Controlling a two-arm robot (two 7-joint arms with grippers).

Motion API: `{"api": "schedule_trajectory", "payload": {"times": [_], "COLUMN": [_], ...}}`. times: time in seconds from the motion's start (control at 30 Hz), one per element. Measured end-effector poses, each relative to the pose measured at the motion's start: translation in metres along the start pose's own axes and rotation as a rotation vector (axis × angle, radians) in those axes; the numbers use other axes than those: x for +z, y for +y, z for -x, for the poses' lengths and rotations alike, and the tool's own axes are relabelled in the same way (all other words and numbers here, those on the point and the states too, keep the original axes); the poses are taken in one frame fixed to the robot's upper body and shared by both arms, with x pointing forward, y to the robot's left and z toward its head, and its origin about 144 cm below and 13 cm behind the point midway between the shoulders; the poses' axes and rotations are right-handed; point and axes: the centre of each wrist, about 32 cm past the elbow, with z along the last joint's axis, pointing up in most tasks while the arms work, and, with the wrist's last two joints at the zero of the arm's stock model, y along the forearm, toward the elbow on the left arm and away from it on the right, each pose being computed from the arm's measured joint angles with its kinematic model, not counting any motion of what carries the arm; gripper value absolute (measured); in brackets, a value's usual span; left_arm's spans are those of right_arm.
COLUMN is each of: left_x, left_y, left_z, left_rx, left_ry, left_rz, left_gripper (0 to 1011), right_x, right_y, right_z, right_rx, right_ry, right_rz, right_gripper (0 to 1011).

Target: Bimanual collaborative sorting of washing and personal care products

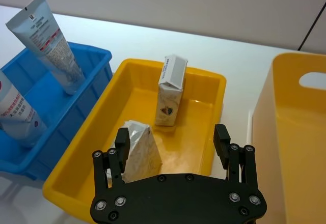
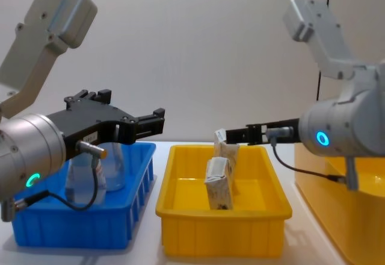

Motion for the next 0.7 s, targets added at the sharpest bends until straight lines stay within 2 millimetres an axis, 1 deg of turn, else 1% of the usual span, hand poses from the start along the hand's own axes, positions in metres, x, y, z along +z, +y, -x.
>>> {"api": "schedule_trajectory", "payload": {"times": [0.47,0.7], "left_x": [0.000,0.000], "left_y": [0.000,0.000], "left_z": [0.000,0.000], "left_rx": [0.000,0.000], "left_ry": [0.000,0.000], "left_rz": [0.000,0.000], "left_gripper": [1002,1001], "right_x": [0.017,0.024], "right_y": [0.013,0.019], "right_z": [0.022,0.030], "right_rx": [0.015,0.021], "right_ry": [0.018,0.023], "right_rz": [0.104,0.159], "right_gripper": [1004,1004]}}
